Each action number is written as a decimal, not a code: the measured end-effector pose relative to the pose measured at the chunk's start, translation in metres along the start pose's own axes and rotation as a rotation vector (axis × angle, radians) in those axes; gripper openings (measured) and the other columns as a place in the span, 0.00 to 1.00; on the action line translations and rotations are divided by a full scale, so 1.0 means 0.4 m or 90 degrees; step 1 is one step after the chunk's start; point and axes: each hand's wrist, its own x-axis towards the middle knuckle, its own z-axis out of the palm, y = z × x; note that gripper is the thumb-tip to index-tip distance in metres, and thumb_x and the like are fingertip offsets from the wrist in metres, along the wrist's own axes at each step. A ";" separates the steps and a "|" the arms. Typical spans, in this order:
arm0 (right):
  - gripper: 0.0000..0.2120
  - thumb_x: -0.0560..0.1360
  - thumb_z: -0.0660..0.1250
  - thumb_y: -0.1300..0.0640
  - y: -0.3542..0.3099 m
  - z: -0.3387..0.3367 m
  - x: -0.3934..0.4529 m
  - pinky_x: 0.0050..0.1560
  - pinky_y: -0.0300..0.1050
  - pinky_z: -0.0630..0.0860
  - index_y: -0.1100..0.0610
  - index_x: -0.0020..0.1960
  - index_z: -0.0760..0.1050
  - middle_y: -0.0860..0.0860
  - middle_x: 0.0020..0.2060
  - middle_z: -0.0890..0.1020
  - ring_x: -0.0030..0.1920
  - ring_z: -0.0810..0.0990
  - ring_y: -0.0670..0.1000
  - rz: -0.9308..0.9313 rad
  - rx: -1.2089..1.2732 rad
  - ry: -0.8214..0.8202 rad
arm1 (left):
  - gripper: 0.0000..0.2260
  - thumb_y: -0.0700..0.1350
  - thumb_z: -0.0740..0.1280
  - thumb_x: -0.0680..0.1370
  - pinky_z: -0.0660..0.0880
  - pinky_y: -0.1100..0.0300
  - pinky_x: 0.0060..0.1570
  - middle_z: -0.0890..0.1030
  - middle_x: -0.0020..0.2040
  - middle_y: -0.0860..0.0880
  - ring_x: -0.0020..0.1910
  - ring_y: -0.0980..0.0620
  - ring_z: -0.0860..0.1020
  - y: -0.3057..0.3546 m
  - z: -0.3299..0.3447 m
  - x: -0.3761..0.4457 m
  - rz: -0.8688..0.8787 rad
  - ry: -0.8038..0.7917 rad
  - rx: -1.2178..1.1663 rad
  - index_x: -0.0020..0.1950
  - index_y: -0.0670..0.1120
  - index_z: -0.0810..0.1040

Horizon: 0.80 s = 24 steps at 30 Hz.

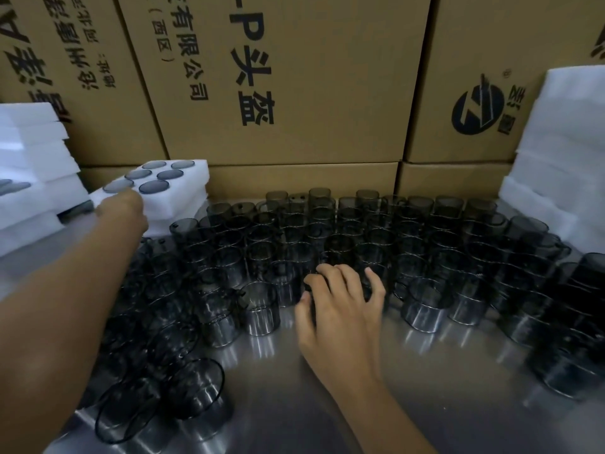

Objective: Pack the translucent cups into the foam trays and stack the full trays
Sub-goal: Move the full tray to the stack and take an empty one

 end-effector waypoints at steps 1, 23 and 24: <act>0.12 0.76 0.60 0.52 0.000 -0.001 0.000 0.73 0.57 0.56 0.51 0.50 0.81 0.46 0.55 0.81 0.61 0.76 0.50 -0.001 -0.001 0.001 | 0.23 0.48 0.59 0.84 0.59 0.50 0.74 0.62 0.77 0.40 0.77 0.40 0.60 0.012 -0.004 -0.013 -0.037 -0.024 -0.008 0.77 0.40 0.62; 0.28 0.81 0.50 0.48 0.049 -0.233 -0.154 0.77 0.61 0.35 0.55 0.79 0.59 0.52 0.80 0.59 0.81 0.45 0.51 -0.157 -0.075 -0.193 | 0.25 0.48 0.64 0.81 0.70 0.52 0.65 0.58 0.76 0.45 0.69 0.45 0.67 0.103 -0.065 -0.936 0.205 -0.364 -0.310 0.76 0.49 0.60; 0.28 0.82 0.51 0.48 0.069 -0.265 -0.166 0.77 0.61 0.35 0.55 0.79 0.59 0.52 0.80 0.59 0.81 0.44 0.51 -0.150 -0.079 -0.188 | 0.23 0.48 0.63 0.81 0.70 0.54 0.61 0.60 0.75 0.45 0.66 0.47 0.69 0.098 -0.072 -0.978 0.207 -0.373 -0.330 0.75 0.50 0.62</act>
